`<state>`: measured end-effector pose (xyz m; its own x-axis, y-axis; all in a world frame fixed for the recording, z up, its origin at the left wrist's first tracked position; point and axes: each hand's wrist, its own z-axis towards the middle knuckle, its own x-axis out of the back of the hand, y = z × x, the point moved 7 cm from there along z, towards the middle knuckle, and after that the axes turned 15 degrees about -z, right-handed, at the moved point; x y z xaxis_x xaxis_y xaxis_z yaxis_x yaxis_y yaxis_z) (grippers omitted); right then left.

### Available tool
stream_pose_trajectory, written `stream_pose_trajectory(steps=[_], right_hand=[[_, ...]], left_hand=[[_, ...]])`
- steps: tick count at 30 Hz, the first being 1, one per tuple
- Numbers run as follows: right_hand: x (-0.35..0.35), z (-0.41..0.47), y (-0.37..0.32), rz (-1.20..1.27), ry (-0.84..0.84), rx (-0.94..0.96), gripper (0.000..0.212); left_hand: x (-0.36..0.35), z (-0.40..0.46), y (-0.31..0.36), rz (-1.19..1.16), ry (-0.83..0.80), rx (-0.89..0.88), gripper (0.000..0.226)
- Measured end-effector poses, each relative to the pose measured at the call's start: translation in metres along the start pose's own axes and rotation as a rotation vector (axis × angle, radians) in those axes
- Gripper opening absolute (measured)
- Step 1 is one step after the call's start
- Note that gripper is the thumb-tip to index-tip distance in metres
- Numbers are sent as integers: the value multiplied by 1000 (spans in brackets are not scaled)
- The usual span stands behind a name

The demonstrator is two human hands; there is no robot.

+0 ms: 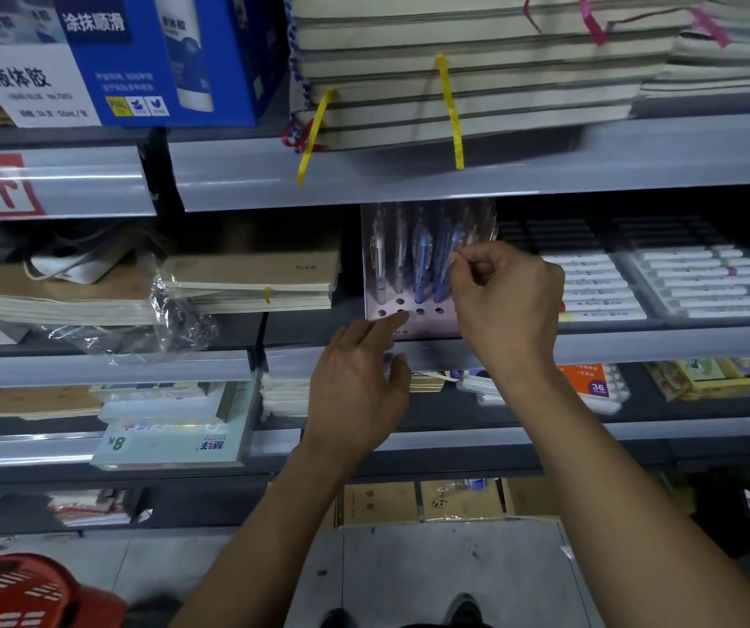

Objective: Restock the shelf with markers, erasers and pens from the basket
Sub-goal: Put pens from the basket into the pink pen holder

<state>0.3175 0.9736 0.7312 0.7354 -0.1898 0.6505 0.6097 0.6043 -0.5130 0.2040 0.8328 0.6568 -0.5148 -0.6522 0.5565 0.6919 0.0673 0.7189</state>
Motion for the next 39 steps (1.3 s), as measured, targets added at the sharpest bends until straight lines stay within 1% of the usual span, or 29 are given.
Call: stream_pose_trajectory(steps=[2, 6, 10, 13, 15, 18, 24, 30, 32, 35, 39], right_hand=[[-6, -1, 0, -45, -53, 8, 18], [-9, 0, 1, -58, -82, 0, 20], [-9, -8, 3, -70, -92, 2, 10], [-8, -22, 6, -100, -98, -2, 8], [-8, -31, 6, -127, -118, 31, 10], [-5, -43, 1, -164, -155, 134, 9], [-2, -66, -2, -241, -250, 216, 20], [3, -87, 10, -364, -368, 179, 33], [9, -93, 16, -382, -379, 161, 36], [25, -101, 31, -382, -370, 105, 35], [49, -110, 60, -396, -378, 51, 35]], left_hand=[[0, 0, -1, 2, 2, 1, 50], [1, 0, 1, 4, 4, -1, 50], [4, -1, 2, -2, -11, 3, 50], [11, -5, 3, -11, -12, 7, 44], [17, -6, 3, -7, -11, 11, 36], [27, -8, 4, 34, -18, 13, 26], [40, -12, 9, 48, -35, -12, 24], [37, -16, 16, 73, -79, -43, 24], [31, -17, 19, 64, -109, -52, 25], [18, -18, 31, 59, -157, -92, 25], [-8, -21, 56, 30, -192, -117, 19]])
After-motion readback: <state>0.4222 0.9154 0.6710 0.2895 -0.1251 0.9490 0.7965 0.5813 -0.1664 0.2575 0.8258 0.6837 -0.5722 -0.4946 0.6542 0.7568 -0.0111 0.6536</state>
